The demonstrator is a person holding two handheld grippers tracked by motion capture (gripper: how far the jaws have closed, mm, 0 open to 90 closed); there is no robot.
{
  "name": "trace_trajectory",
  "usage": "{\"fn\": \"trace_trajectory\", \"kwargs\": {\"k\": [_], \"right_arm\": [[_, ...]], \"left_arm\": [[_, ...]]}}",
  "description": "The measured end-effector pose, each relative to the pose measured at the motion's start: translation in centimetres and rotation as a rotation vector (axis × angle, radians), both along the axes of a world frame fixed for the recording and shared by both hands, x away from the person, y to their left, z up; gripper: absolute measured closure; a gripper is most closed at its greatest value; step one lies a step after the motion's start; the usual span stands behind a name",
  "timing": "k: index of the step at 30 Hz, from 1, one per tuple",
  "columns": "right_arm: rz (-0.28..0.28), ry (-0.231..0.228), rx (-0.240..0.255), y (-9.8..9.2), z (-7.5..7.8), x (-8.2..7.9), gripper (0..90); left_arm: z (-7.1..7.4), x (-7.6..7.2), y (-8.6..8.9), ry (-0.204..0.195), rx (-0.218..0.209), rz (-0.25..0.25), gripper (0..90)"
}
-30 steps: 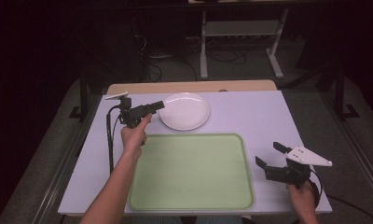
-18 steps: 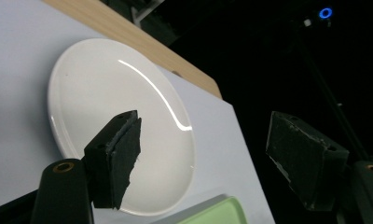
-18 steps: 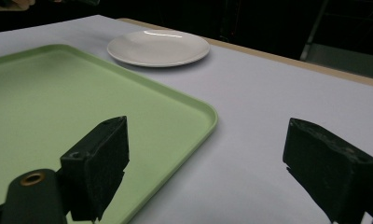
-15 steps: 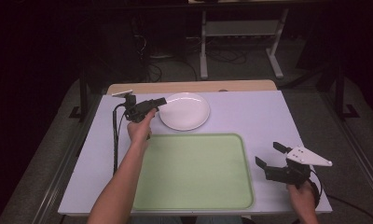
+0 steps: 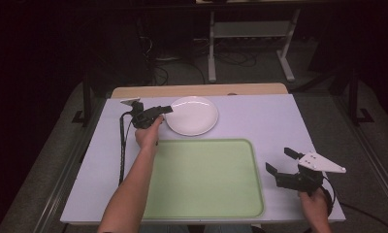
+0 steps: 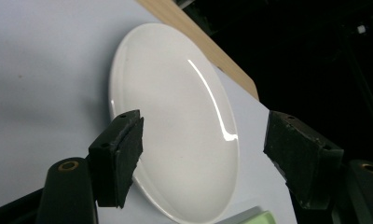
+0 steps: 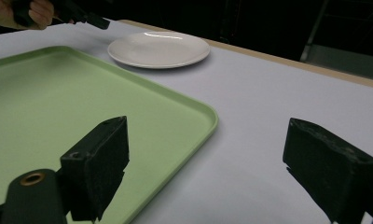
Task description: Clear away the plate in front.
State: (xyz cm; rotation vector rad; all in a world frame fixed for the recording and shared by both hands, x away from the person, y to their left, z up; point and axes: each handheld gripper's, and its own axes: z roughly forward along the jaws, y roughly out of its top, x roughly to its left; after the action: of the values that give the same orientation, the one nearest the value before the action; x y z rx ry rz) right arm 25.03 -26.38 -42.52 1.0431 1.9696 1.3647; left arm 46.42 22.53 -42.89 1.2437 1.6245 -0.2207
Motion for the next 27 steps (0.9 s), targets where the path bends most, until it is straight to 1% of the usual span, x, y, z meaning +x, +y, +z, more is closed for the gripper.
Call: {"fn": "trace_trajectory", "kwargs": {"k": [1, 3, 5, 8, 9, 11, 12, 16, 19, 27], "right_arm": [[0.0, 0.0, 0.001, 0.0, 0.0, 0.0, 13.3], [-0.001, -0.002, 0.002, -0.1, 0.0, 0.0, 13.3], [-0.002, -0.001, 0.005, -0.1, 0.0, 0.0, 13.3], [-0.001, -0.002, 0.007, -0.1, 0.1, 0.0, 13.3], [-0.001, -0.002, 0.007, -0.1, 0.1, 0.0, 13.3], [-0.001, -0.004, 0.009, -0.1, 0.1, -0.1, 13.3], [-0.001, -0.005, 0.011, -0.2, 0.1, -0.1, 13.3], [-0.003, -0.005, 0.015, -0.3, 0.1, 0.0, 13.3], [-0.002, -0.006, 0.016, -0.3, 0.1, 0.0, 13.3], [-0.002, -0.01, 0.022, -0.3, 0.2, -0.1, 13.3]], "left_arm": [[0.0, 0.0, 0.0, 0.0, 0.0, 0.0, 28.1], [-0.3, 0.1, -0.1, 0.016, 0.008, 0.018, 29.1], [-0.4, 0.1, -0.2, 0.028, 0.031, 0.029, 31.0], [-0.8, 0.3, -0.2, 0.057, 0.036, 0.04, 31.4], [-0.8, 0.3, -0.2, 0.057, 0.036, 0.04, 32.2], [-1.1, 0.4, -0.1, 0.069, 0.059, 0.045, 34.1], [-1.1, 0.4, -0.1, 0.069, 0.059, 0.045, 34.8], [-1.6, 0.6, -0.3, 0.091, 0.065, 0.049, 36.1], [-1.8, 0.6, -0.3, 0.094, 0.069, 0.049, 37.1], [-2.4, 0.8, -0.7, 0.124, 0.072, 0.047, 40.9]]}}
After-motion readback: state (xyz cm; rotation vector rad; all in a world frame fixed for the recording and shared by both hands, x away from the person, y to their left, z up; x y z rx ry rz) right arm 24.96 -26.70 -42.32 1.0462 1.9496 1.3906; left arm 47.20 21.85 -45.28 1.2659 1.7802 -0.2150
